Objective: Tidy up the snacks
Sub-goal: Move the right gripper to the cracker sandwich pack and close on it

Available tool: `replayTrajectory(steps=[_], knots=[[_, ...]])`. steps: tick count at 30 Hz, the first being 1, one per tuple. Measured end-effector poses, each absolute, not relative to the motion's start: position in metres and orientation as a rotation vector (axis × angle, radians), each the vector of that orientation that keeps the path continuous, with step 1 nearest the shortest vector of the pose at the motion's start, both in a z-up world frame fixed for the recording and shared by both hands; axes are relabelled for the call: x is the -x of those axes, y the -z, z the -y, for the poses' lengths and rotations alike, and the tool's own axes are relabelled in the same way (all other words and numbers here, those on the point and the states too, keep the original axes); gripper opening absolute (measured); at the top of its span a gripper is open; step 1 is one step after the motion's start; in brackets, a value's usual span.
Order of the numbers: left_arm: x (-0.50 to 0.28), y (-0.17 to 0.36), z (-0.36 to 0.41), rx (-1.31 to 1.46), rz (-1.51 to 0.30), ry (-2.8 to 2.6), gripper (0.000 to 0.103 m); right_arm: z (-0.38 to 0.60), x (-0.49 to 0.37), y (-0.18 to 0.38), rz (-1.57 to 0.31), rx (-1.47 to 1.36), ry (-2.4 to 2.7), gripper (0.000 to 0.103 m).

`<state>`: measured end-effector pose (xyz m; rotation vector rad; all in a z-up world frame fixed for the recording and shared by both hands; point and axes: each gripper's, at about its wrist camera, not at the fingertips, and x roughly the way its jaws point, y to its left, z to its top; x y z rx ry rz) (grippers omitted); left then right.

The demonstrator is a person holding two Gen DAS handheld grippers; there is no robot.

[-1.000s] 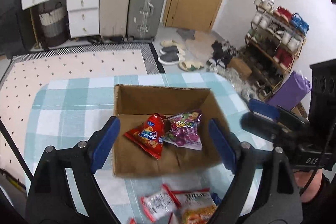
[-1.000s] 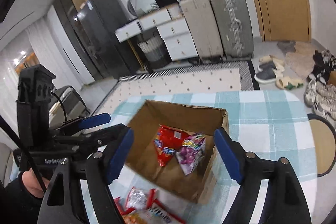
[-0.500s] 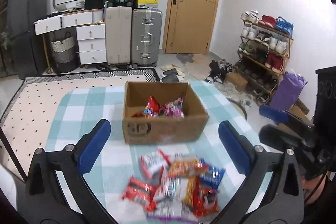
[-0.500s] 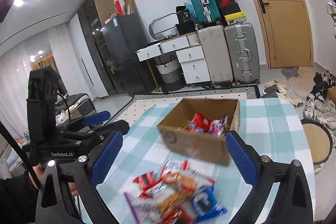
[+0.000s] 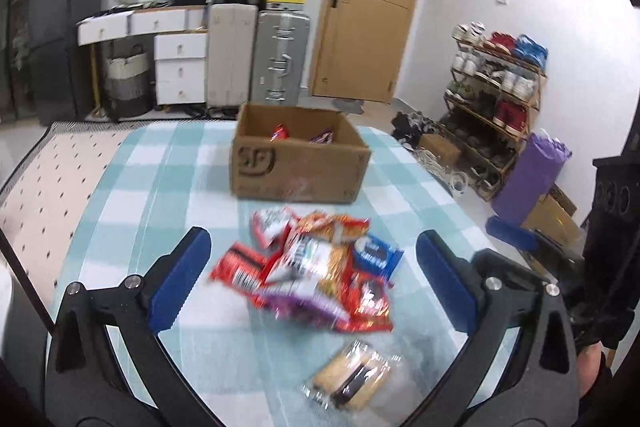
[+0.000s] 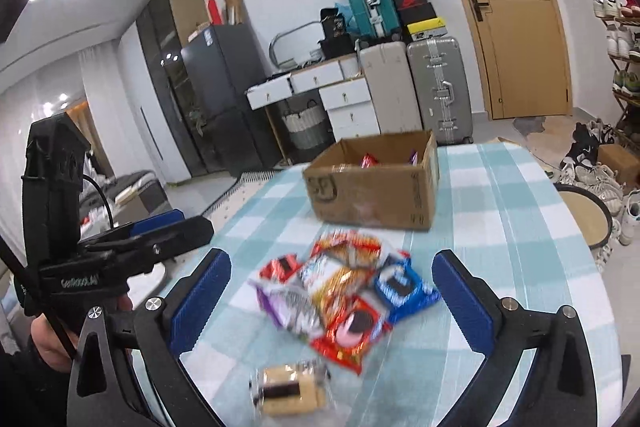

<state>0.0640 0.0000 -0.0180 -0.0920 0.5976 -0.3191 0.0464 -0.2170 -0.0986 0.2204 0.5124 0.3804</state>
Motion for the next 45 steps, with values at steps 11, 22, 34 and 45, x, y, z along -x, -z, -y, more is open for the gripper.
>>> replayTrajectory(steps=[11,22,34,45], knots=[[-0.015,0.083,-0.041,0.125,-0.676,0.217,0.102,0.174,-0.019,0.166,-0.711,-0.168,-0.415,0.102],[-0.002,0.12,-0.074,0.178,-0.752,0.176,0.102,0.135,-0.045,0.21,-0.889,-0.098,-0.413,0.102],[-0.008,0.141,-0.08,0.242,-0.824,0.203,0.102,0.095,-0.046,0.221,-0.907,0.149,-0.371,0.09],[-0.005,0.14,-0.074,0.221,-0.837,0.201,0.102,0.121,-0.029,0.214,-0.845,0.026,-0.403,0.063]])
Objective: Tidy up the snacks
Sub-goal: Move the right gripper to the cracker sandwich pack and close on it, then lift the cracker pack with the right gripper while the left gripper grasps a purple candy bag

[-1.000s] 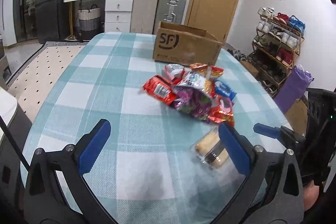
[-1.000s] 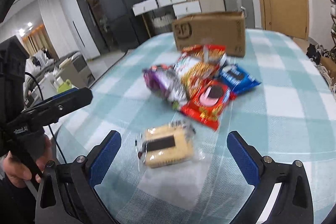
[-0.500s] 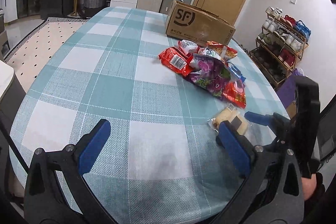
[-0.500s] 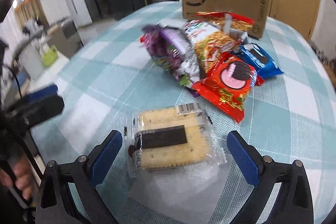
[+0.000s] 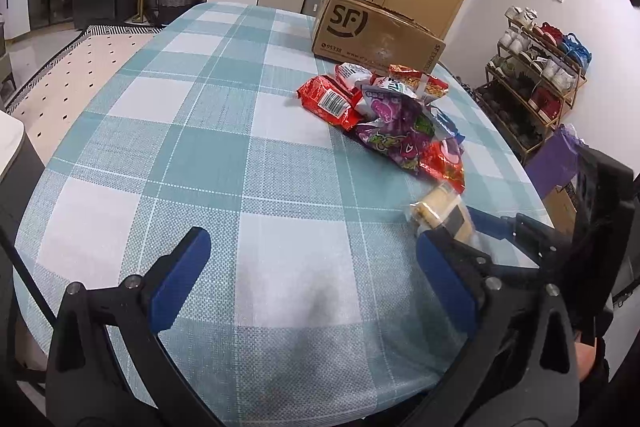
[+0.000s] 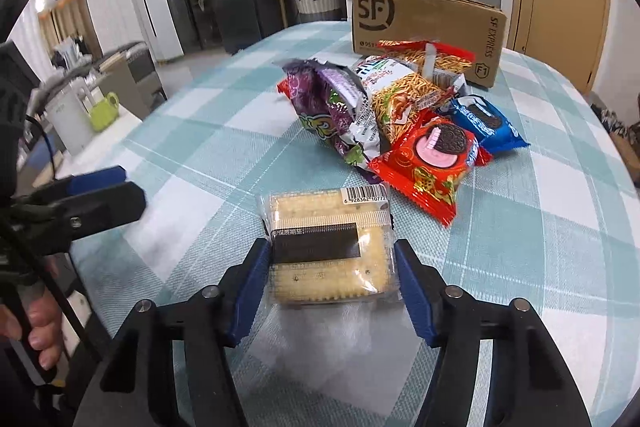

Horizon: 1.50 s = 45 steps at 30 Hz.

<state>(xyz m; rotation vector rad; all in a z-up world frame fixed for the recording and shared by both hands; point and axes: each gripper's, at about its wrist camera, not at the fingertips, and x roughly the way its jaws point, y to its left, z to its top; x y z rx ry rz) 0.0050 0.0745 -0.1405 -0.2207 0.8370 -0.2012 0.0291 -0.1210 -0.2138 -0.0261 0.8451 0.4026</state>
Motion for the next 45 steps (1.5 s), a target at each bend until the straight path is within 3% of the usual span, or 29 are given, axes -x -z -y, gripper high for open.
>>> replayTrajectory(steps=[14,24,27,28,30,32,45], knots=[[-0.078,0.12,-0.023,0.113,-0.845,0.272,0.102,0.204,0.01,0.179,-0.708,-0.236,-0.425,0.063],[-0.149,0.145,0.023,0.153,-0.946,0.313,0.102,0.23,0.015,0.185,-0.698,-0.25,-0.395,0.063],[-0.16,0.158,0.027,0.196,-0.992,0.334,0.091,0.229,0.014,0.188,-0.699,-0.253,-0.409,0.063],[-0.164,0.162,0.028,0.209,-1.013,0.343,0.081,0.229,0.015,0.188,-0.698,-0.252,-0.411,0.063],[-0.165,0.164,0.025,0.225,-0.999,0.345,0.073,0.229,0.013,0.19,-0.704,-0.258,-0.42,0.063],[-0.165,0.165,0.022,0.235,-0.991,0.344,0.056,0.228,0.012,0.192,-0.709,-0.26,-0.423,0.063],[-0.146,0.162,0.012,0.214,-0.981,0.354,0.043,0.223,0.016,0.186,-0.706,-0.246,-0.423,0.063]])
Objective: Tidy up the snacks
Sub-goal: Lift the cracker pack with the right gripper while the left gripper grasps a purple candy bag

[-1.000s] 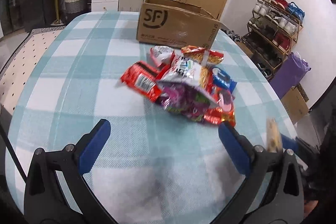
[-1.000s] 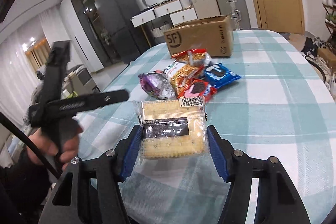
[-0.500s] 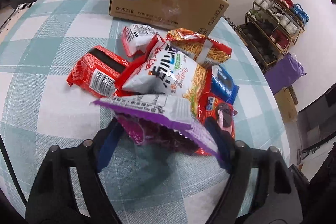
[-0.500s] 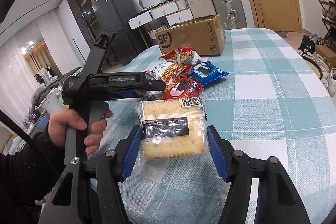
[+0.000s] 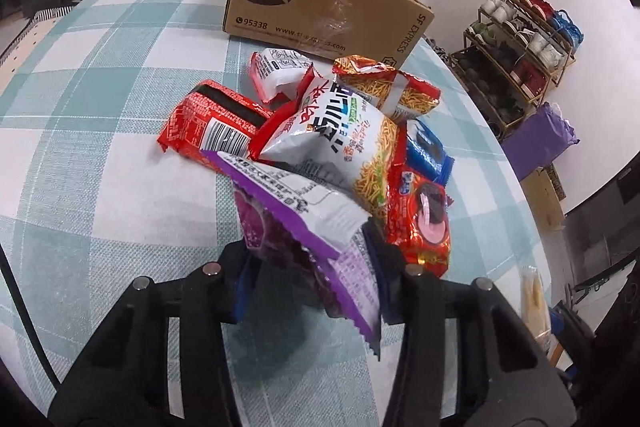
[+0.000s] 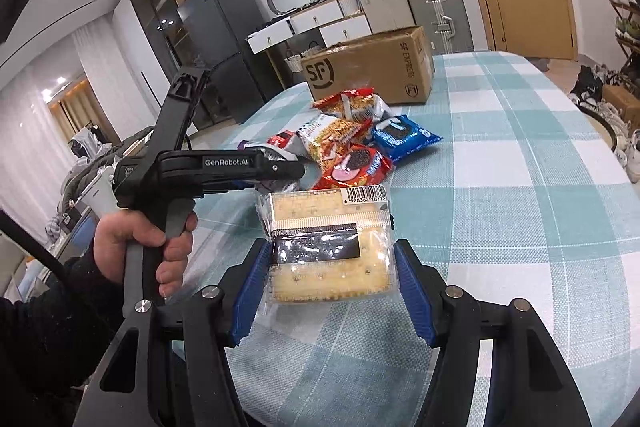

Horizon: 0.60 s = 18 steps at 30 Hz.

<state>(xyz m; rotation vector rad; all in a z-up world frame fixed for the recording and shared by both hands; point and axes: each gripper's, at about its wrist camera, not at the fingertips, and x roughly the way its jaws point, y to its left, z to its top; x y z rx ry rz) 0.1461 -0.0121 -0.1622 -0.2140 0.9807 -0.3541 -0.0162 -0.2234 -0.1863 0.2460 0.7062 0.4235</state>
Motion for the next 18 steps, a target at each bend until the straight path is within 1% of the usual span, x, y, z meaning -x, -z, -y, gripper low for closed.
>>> replayTrajectory(steps=[5,11,18], knots=[[-0.126,0.157,0.0,0.207,-0.996,0.382,0.042,0.22,0.019,0.18,-0.698,-0.244,-0.42,0.063],[-0.091,0.133,-0.009,0.13,-0.918,0.38,0.042,0.222,0.02,0.169,-0.696,-0.26,-0.385,0.063],[-0.061,0.098,-0.013,0.06,-0.842,0.372,0.042,0.221,0.019,0.143,-0.662,-0.298,-0.404,0.063]])
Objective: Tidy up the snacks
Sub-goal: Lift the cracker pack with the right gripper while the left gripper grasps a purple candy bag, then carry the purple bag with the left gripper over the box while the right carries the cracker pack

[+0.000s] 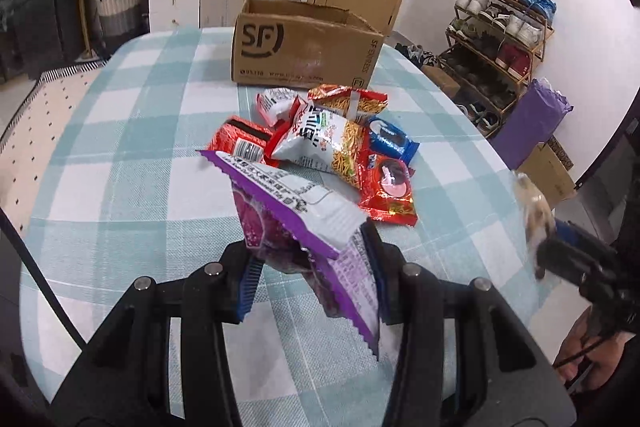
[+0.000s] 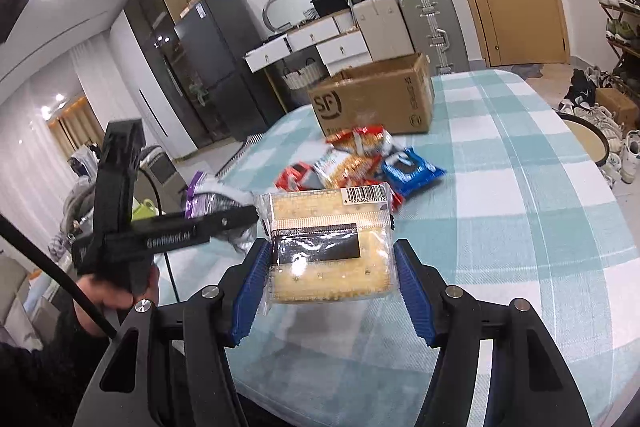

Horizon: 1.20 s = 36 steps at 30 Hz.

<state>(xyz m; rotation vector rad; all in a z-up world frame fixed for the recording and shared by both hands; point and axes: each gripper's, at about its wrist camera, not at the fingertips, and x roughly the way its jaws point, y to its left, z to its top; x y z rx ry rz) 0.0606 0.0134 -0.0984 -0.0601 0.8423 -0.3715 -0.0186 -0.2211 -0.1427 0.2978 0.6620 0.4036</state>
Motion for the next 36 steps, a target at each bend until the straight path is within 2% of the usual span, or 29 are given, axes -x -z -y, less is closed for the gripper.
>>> replayTrajectory(steps=[20,28,36], knots=[[-0.075,-0.04,-0.029,-0.011,-0.676,0.438,0.042,0.198,-0.03,0.026,-0.5,-0.204,-0.553,0.063],[-0.115,-0.09,-0.014,-0.075,-0.628,0.422,0.042,0.202,-0.077,-0.029,-0.451,-0.178,-0.579,0.063],[-0.19,-0.135,0.01,-0.099,-0.605,0.409,0.042,0.205,-0.149,-0.066,-0.448,-0.129,-0.558,0.063]])
